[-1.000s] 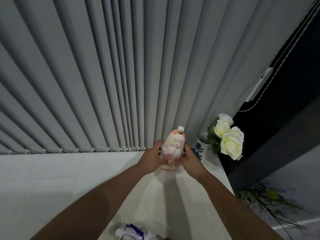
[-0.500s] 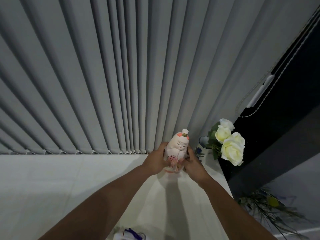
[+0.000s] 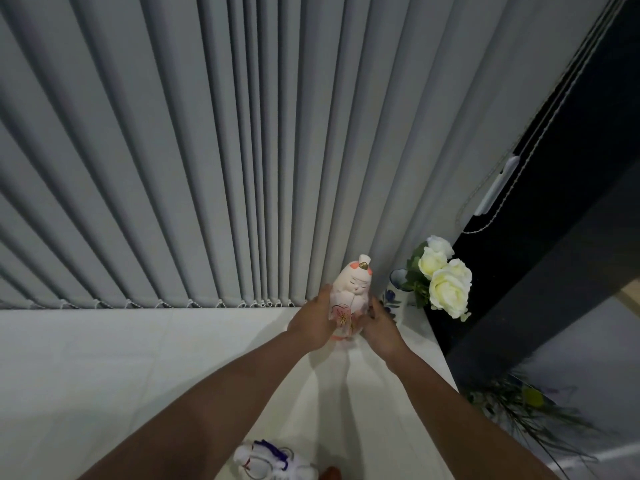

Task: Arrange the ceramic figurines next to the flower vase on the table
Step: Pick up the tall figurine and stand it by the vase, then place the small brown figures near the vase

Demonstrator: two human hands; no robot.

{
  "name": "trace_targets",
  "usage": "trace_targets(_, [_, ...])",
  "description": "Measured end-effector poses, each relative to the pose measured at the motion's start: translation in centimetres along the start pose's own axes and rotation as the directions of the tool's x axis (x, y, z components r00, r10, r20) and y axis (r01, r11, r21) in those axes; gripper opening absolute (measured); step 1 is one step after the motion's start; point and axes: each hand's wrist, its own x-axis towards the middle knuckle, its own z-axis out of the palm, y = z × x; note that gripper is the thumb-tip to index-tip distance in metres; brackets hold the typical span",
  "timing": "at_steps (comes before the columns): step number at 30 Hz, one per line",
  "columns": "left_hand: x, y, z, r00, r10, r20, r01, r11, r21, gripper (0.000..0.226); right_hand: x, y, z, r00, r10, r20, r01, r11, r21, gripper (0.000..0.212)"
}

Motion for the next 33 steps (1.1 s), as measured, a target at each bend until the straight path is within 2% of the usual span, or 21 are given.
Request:
trace_targets(6, [-3.2, 0.1, -0.8, 1.0, 0.022, -0.009, -0.021, 0.999, 0.043, 0.066, -3.5, 0.0, -0.4, 0.996, 0.023, 0.086, -0.021, 1.0, -0.023, 0.031])
trace_targets(12, [-9.5, -2.6, 0.4, 0.986, 0.075, 0.147, -0.093, 0.988, 0.12, 0.057, -8.4, 3.2, -0.7, 0.976, 0.164, 0.14, -0.143, 0.979, -0.145, 0.066])
trace_targets(15, [-12.8, -3.5, 1.6, 0.975, 0.102, 0.197, -0.126, 0.986, 0.113, 0.049, -11.1, 4.9, -0.7, 0.963, 0.193, 0.187, -0.158, 0.97, -0.184, 0.069])
trace_targets(19, [-15.9, -4.1, 2.9, 0.969, 0.131, 0.211, -0.182, 0.952, 0.247, 0.037, -14.6, 6.8, -0.3, 0.96, 0.188, 0.207, -0.132, 0.957, -0.259, 0.07])
trace_targets(24, [-18.2, -3.6, 3.9, 0.926, 0.1, 0.364, -0.23, 0.915, 0.333, 0.051, -17.8, 9.3, 0.7, 0.95, 0.211, 0.231, -0.133, 0.94, -0.315, 0.078])
trace_targets(28, [-19.2, -3.2, 4.6, 0.895, 0.139, 0.424, -0.327, 0.851, 0.412, 0.059, -19.8, 10.7, 2.0, 0.975, 0.164, 0.152, -0.088, 0.906, -0.414, 0.064])
trace_targets(31, [-19.5, -3.3, 4.9, 0.882, 0.183, 0.434, -0.388, 0.805, 0.449, 0.042, -21.0, 11.5, 3.0, 0.991, 0.121, 0.054, -0.09, 0.914, -0.395, 0.047])
trace_targets(33, [-19.5, -3.6, 5.4, 0.881, 0.209, 0.425, -0.412, 0.782, 0.469, 0.031, -21.6, 12.0, 3.5, 0.996, 0.093, 0.011, -0.082, 0.924, -0.374, 0.042])
